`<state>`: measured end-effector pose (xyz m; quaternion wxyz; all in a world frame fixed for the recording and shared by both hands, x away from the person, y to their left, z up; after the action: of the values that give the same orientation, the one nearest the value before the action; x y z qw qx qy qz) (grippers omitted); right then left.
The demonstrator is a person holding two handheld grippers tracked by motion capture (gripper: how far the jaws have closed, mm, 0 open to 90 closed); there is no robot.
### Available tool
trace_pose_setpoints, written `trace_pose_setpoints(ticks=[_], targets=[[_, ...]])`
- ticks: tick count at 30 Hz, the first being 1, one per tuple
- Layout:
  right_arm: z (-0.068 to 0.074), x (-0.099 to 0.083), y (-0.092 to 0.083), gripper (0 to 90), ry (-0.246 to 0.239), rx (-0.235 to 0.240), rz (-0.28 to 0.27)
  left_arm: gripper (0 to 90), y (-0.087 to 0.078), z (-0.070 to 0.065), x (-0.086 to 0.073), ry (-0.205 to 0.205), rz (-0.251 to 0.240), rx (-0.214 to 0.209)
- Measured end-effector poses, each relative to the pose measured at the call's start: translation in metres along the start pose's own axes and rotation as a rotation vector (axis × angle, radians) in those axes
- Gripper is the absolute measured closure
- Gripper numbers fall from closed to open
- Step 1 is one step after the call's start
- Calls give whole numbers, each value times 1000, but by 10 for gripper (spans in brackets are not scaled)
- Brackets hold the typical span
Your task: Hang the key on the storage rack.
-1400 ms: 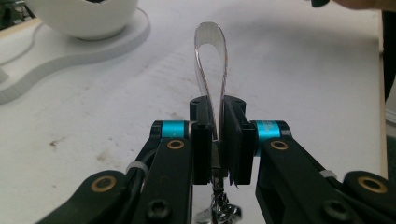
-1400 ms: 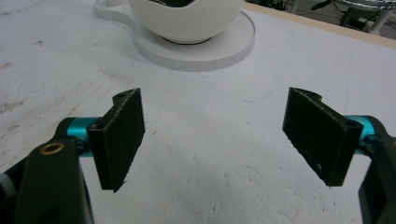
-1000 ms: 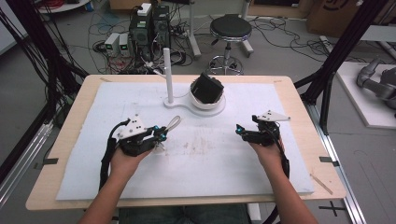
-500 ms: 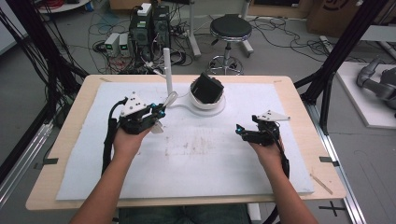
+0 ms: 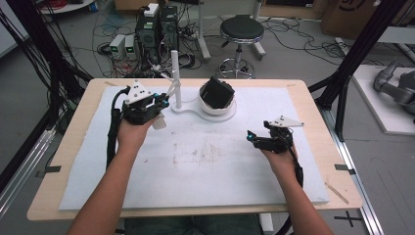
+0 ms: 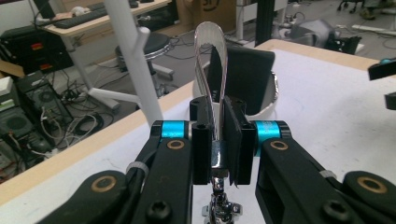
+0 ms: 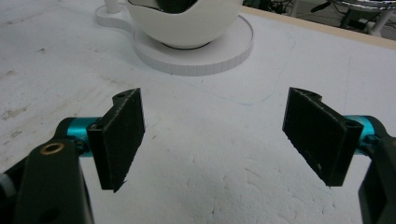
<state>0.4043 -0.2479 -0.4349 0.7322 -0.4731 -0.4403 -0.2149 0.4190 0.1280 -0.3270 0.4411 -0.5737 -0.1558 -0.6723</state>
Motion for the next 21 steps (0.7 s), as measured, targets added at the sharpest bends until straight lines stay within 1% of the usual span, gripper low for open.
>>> trace_pose_setpoints(ticks=[6,7,8,12,13,17,20,21], targets=[[0,0,2,213,-7,-1,5,817,4,11,14,7,3,20],[1,-1,3,213,-4,1,7,817,6,12,16,11,9,24],[1,-1,3,213,-5,-1,5,817,7,15,18,25,21,30],[1,-1,2,213,-3,2,7,816,14,23,25,21,30,56],[1,-1,2,213,0,2,5,817,15,26,26,29,39,63],[-1,-1,2,213,3,6,6,816,21,32,28,37,61,87],[-1,-1,2,213,7,3,8,817,25,35,27,39,80,94],[-1,-1,2,213,7,3,9,816,26,35,25,32,82,91]])
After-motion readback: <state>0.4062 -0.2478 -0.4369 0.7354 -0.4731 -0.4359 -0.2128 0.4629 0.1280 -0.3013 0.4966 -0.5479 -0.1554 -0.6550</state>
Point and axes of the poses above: each handheld gripper's, and its own axes: y roughly forward along the jaws, x roughly out of its top, z roughly to its left, the point moved 5 cm from there along y, roughly forward along the jaws, and after that the axes turned 11 degrees about y, right-handed, at the moved point
